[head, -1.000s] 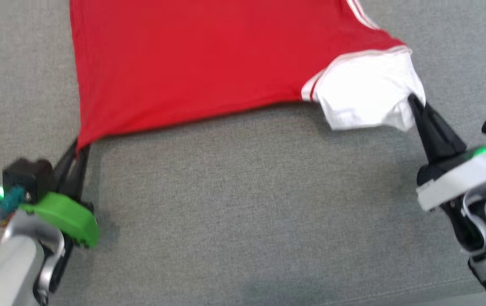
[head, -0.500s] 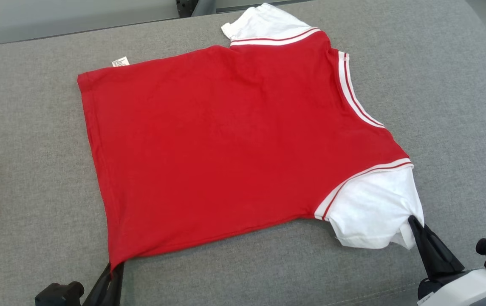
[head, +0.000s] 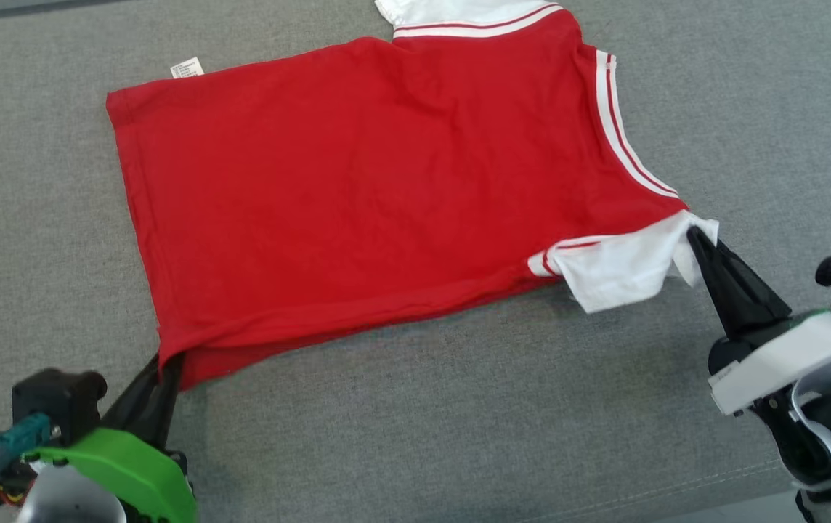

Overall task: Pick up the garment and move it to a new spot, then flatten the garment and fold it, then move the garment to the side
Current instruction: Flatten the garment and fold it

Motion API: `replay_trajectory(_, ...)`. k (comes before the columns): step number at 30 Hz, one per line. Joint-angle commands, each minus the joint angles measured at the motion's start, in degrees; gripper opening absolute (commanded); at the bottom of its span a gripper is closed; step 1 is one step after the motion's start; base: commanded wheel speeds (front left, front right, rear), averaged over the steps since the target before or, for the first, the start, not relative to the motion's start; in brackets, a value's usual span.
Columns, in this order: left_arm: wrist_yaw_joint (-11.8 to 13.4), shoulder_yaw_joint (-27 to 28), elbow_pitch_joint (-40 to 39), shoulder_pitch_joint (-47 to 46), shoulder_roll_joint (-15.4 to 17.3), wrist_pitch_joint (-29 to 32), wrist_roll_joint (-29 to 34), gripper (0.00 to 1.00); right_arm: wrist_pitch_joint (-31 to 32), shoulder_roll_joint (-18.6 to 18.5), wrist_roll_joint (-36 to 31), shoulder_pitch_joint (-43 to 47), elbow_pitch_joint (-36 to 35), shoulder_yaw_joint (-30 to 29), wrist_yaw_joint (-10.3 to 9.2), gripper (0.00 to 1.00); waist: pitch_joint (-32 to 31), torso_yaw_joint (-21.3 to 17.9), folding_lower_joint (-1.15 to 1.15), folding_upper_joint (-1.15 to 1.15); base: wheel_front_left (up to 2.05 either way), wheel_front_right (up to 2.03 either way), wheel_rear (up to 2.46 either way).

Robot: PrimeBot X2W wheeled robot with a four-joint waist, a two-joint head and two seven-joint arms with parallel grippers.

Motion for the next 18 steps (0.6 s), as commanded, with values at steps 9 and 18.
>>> replay_trajectory(9,-3.55,-1.87,2.84,-14.20,2.12,11.30,0.36,0.00,5.25,-1.58,1.19,-14.11,7.77,4.15,-0.04,0.00,3.33,1.83,0.01,0.00,0.00,0.00,0.00)
replay_trajectory(18,-8.06,-5.33,11.64,-23.81,0.28,18.32,0.55,0.00,9.99,-2.28,2.79,-25.16,18.12,9.27,-0.04,0.00,4.58,1.97,0.01,0.00,0.00,0.00,0.00)
